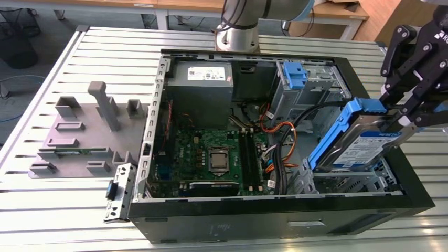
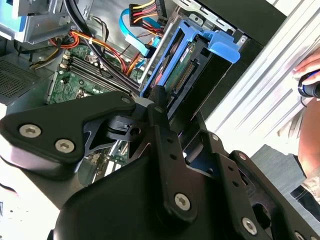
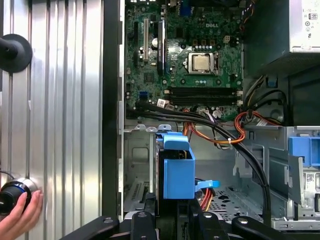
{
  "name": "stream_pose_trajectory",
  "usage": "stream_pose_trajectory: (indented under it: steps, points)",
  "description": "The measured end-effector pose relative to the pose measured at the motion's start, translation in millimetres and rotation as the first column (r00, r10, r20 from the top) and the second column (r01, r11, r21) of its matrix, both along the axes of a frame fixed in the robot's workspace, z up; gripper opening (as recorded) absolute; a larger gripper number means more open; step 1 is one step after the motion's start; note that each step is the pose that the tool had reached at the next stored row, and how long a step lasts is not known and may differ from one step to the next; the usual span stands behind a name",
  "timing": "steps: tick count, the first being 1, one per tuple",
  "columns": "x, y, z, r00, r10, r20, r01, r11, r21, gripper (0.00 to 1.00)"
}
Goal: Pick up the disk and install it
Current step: 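Insert the disk into the insertion slot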
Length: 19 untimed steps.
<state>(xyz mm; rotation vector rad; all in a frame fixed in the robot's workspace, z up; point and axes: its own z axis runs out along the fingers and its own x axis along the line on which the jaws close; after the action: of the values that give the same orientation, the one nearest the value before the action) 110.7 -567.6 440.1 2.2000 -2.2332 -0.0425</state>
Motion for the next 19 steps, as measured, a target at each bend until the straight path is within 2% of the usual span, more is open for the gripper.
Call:
stream_pose_trajectory:
  steps: [19]
  points:
    - [-0.1, 0.0, -34.5, 1.0, 0.0, 0.0022, 0.0, 1.0, -0.0016, 0.35]
